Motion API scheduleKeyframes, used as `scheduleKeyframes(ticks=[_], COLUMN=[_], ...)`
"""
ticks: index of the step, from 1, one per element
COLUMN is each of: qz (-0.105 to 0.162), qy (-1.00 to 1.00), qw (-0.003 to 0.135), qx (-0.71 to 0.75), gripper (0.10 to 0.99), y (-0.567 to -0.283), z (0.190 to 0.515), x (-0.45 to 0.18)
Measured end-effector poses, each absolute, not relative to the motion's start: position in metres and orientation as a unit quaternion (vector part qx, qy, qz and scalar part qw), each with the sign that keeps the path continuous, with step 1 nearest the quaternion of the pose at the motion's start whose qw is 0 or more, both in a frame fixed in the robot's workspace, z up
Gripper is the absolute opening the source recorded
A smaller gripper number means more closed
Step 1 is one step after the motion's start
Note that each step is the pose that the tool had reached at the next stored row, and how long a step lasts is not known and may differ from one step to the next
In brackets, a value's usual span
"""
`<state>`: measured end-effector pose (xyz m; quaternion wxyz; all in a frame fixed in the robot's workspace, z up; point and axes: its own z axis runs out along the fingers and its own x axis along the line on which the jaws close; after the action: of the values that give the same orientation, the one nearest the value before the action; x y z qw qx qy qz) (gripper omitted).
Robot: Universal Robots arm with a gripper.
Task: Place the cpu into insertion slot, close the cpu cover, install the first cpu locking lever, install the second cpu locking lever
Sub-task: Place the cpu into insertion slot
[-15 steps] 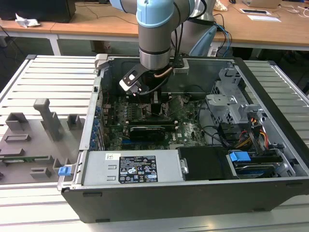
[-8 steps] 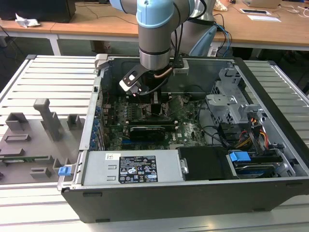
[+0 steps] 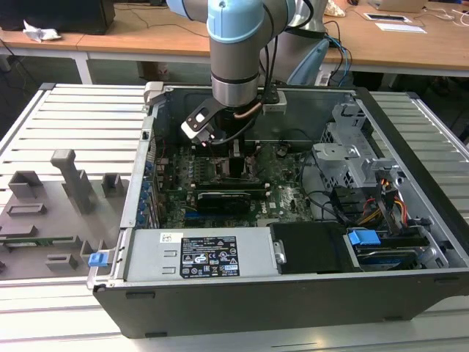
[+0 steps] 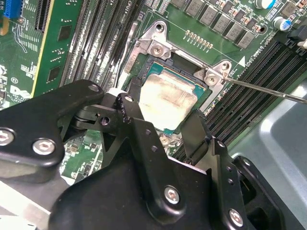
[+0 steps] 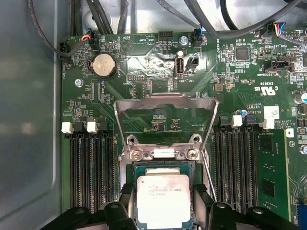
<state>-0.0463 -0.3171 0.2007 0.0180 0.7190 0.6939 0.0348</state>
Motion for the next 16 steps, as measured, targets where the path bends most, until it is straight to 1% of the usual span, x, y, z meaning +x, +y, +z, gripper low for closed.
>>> scheduleKeyframes(ticks=[4, 6, 7, 16], qz=[0.035, 0.035, 0.035, 0.035], qy=[0.693, 0.692, 0.692, 0.690], qw=[0.018, 0.018, 0.018, 0.018], qx=[0.720, 0.721, 0.721, 0.723], gripper=[0.604, 0.588, 0.525, 0.525], y=[-0.3172, -0.3172, -0.3172, -0.3176], z=[0.2007, 0.2008, 0.2007, 0.2007], x=[-0.0460, -0.0460, -0.0460, -0.0459])
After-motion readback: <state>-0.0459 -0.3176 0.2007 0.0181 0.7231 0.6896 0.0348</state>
